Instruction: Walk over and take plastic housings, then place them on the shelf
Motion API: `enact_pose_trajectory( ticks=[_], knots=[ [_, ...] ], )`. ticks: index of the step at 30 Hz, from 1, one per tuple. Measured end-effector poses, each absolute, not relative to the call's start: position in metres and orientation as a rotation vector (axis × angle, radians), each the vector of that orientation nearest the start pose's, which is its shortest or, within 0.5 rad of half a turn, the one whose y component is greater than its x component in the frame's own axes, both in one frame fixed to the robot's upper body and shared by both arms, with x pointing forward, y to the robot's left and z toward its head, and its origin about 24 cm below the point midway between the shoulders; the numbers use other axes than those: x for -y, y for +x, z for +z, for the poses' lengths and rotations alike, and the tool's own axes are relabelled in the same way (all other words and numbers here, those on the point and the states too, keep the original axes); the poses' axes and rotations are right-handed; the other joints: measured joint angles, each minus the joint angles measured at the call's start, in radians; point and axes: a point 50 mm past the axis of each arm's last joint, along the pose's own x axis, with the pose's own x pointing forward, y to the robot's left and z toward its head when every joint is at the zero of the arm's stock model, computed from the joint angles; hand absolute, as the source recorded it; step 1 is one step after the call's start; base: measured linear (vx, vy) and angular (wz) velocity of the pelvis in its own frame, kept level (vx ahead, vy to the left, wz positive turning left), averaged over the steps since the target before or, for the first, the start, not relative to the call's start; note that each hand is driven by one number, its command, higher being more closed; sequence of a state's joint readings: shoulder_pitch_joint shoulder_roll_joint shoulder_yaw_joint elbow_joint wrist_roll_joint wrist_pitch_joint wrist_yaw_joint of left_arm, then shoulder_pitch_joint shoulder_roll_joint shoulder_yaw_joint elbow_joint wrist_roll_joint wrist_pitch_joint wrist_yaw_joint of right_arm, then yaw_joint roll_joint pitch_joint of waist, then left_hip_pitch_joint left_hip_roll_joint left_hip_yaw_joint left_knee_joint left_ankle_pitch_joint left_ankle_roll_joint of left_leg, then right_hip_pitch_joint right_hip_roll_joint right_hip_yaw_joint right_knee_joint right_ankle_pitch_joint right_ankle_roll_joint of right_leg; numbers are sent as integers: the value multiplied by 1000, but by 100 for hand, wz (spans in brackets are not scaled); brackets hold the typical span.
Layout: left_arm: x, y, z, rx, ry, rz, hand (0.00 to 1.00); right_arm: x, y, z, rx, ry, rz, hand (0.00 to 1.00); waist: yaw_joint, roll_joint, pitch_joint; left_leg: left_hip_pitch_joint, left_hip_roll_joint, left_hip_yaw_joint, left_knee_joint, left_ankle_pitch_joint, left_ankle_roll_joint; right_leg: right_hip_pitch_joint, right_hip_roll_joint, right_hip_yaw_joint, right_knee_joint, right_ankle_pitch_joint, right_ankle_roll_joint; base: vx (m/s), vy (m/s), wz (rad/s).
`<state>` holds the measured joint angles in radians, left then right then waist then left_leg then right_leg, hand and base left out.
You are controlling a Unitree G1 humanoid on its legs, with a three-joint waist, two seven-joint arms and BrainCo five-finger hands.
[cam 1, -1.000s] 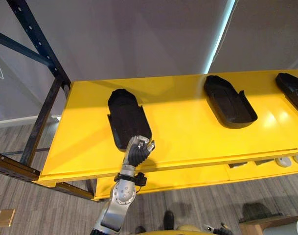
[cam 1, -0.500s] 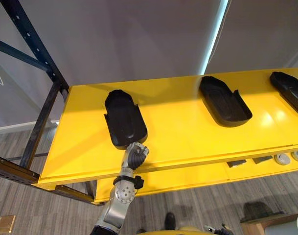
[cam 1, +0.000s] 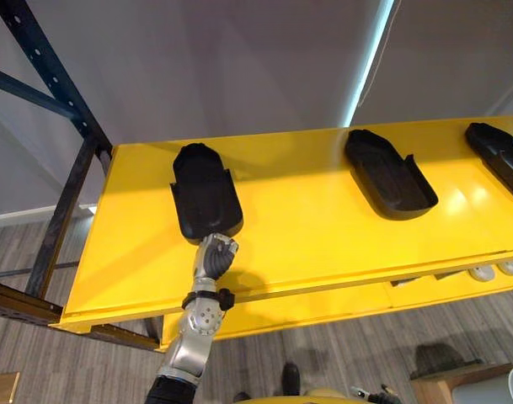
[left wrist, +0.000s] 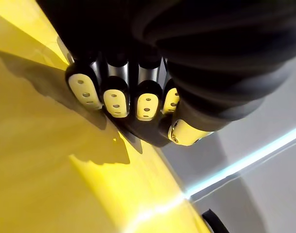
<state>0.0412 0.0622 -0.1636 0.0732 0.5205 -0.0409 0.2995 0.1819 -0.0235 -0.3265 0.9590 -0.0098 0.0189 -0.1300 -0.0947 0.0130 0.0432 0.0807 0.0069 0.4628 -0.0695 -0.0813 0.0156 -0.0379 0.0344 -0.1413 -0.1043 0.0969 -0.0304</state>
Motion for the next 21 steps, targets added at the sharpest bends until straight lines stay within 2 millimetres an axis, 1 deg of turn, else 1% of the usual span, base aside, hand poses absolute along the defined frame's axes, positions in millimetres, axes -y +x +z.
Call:
enact_pose_trajectory(
  ticks=[3,4,6,7,8,10,11,12,13,14,16,17,18,19,20,21],
  knots=[
    [-135,240,28,63,549,112,100,213,60,-162,-1150,56,-483,0,0,-4,1,0,-4,-7,-2,2,4,0,-3,-2,0,0,0,-43,19,3],
    [-135,239,33,83,518,121,100,212,60,-162,-1149,57,-483,0,0,-5,1,0,-5,-9,-2,3,4,1,-5,-8,0,0,0,-36,21,9],
    [-135,237,52,160,466,140,100,211,59,-162,-1152,60,-482,0,0,-11,2,-10,-5,-19,5,2,4,-1,-8,-10,0,0,0,-32,23,16],
    [-135,237,71,245,431,159,100,211,59,-162,-1148,61,-481,0,2,-16,4,-16,-5,-28,9,2,4,-2,-10,-17,1,0,0,-23,15,16],
    [-137,236,80,288,417,172,100,210,59,-162,-1148,61,-481,0,3,-19,4,-17,-5,-32,11,2,4,-1,-11,-20,1,0,0,-21,15,16],
    [-151,229,116,451,321,257,100,209,57,-164,-1163,59,-472,0,18,-25,4,-20,-4,-38,17,2,4,1,-11,-24,4,0,0,-5,11,8],
    [-156,226,123,486,296,288,100,208,55,-164,-1169,61,-472,0,21,-25,4,-20,-4,-39,18,2,4,1,-11,-25,4,0,0,-2,13,6],
    [-169,222,134,542,234,359,100,209,55,-165,-1172,61,-471,0,27,-25,4,-22,-3,-44,19,2,4,2,-12,-30,4,-1,0,-3,13,16],
    [-185,217,140,575,183,441,100,209,57,-164,-1170,60,-470,0,29,-27,6,-22,-3,-53,23,2,4,7,-13,-41,4,-2,1,-3,11,20],
    [-193,215,141,585,164,483,100,209,57,-165,-1173,60,-469,0,31,-29,7,-22,-2,-58,26,2,4,10,-13,-46,4,-3,1,-2,10,29],
    [-226,202,138,583,54,676,100,208,57,-165,-1179,59,-465,0,40,-33,9,-23,-1,-80,34,2,4,21,-16,-65,4,-7,3,-3,12,29],
    [-237,196,134,569,31,745,100,208,56,-165,-1181,59,-466,0,51,-35,10,-24,0,-84,35,2,4,23,-17,-70,4,-8,3,-5,12,22],
    [-246,189,128,549,11,810,100,208,56,-165,-1181,59,-467,0,57,-36,11,-25,0,-91,36,2,4,26,-17,-76,4,-10,4,-13,14,27],
    [-258,179,117,498,10,889,100,208,57,-165,-1180,61,-467,0,57,-38,11,-28,0,-103,37,1,5,36,-19,-88,4,-16,7,-19,15,29],
    [-265,173,109,464,17,932,100,208,57,-165,-1180,61,-466,0,58,-40,9,-28,1,-105,37,-3,5,38,-19,-95,4,-19,6,-16,17,29],
    [-272,167,97,404,21,979,100,207,58,-165,-1175,58,-461,0,59,-42,8,-29,3,-106,39,-10,4,42,-20,-101,4,-22,5,-7,14,14]
  ],
)
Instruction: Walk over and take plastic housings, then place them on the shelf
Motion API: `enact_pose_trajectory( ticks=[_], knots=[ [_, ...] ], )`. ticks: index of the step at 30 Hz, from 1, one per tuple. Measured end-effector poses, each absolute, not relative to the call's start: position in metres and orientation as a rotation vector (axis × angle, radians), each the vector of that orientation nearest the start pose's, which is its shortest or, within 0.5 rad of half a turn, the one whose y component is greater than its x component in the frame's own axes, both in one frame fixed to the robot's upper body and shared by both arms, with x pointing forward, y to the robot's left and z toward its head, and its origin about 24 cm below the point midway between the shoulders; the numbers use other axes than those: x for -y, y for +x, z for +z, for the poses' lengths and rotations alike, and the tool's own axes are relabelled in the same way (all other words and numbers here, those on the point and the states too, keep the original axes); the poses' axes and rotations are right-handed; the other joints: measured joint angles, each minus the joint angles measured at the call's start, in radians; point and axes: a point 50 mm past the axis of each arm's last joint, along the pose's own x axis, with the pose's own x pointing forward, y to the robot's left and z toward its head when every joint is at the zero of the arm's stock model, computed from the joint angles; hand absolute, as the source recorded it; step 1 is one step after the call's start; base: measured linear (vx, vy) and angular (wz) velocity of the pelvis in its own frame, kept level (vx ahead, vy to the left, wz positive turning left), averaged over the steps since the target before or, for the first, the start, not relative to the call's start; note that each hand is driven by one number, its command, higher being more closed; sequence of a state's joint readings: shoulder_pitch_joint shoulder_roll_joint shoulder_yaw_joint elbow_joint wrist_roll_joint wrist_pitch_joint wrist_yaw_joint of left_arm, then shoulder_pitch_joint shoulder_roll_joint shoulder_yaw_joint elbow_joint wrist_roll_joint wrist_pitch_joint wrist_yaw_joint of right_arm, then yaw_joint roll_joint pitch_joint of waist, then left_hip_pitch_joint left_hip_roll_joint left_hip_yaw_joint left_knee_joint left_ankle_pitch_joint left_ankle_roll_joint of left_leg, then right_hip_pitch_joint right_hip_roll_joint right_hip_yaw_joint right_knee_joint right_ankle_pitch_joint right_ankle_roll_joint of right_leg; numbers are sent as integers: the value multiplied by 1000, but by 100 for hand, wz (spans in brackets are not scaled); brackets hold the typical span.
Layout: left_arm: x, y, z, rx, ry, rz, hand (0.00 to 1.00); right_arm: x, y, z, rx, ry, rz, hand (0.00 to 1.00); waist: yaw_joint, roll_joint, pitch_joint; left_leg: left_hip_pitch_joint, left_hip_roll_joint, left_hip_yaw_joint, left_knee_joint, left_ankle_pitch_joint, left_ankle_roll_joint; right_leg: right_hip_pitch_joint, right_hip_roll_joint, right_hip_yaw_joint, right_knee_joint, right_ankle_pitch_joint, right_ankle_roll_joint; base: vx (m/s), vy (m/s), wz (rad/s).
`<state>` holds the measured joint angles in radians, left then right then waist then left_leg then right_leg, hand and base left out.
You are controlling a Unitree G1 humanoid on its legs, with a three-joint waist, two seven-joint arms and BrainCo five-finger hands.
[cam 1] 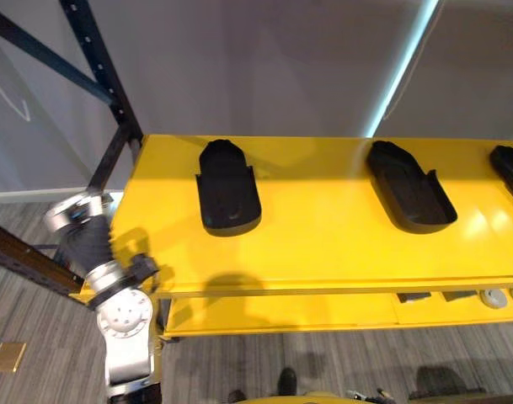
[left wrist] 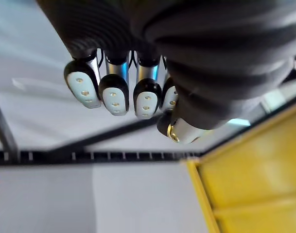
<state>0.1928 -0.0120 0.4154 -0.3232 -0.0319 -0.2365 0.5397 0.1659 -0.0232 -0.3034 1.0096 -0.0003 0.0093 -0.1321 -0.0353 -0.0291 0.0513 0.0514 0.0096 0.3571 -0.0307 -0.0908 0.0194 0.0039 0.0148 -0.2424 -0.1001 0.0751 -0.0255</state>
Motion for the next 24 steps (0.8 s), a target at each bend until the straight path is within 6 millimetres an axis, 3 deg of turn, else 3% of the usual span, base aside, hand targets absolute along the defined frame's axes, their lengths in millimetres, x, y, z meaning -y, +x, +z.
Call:
enact_pose_trajectory(
  ticks=[2,3,4,5,6,8,12,15,17,24],
  knots=[
    [-290,149,53,168,26,1095,100,205,65,-163,-1147,62,-452,0,20,-7,-4,-2,5,1,15,-12,-7,5,1,-3,0,-5,-4,3,6,4],
    [-293,146,41,98,17,1111,100,205,67,-163,-1140,62,-452,0,24,-8,-5,-1,6,2,19,-14,-6,7,2,-3,0,-8,-5,0,0,0],
    [-298,136,14,-54,18,1133,0,202,71,-161,-1122,69,-448,0,27,-9,-6,-3,9,2,31,-19,-7,12,2,-6,0,-12,-7,31,-8,-1],
    [-301,124,-14,-218,4,1141,0,201,79,-159,-1096,70,-437,0,28,-12,-9,-3,13,5,40,-23,-10,14,4,-5,0,-15,-8,36,-11,-1],
    [-300,119,-28,-299,-6,1137,0,197,83,-158,-1085,73,-426,0,28,-12,-9,-3,15,7,44,-23,-9,16,5,-4,0,-16,-9,46,-15,-5],
    [-289,93,-79,-604,-29,1095,0,185,94,-156,-1063,91,-388,0,27,-10,-10,20,20,14,50,-25,-11,30,9,-3,0,-22,-3,79,-15,-3],
    [-256,61,-128,-911,-102,967,0,187,102,-153,-1034,92,-392,0,30,1,-9,34,27,36,49,-32,-22,42,15,8,0,-27,1,28,2,-10],
    [-239,50,-142,-1001,-138,888,0,190,100,-153,-1036,102,-418,0,35,4,-7,35,30,41,47,-33,-25,42,20,17,0,-31,-2,-7,-15,-8],
    [-232,51,-146,-1024,-146,843,0,193,98,-153,-1039,106,-437,0,48,13,-4,37,32,43,47,-34,-26,42,22,23,0,-31,-2,-7,-20,-9],
    [-212,56,-154,-1069,-159,690,0,200,94,-154,-1044,99,-462,0,48,51,-4,52,32,55,35,-32,-28,41,26,38,0,-31,-3,-2,-2,-5]
  ],
)
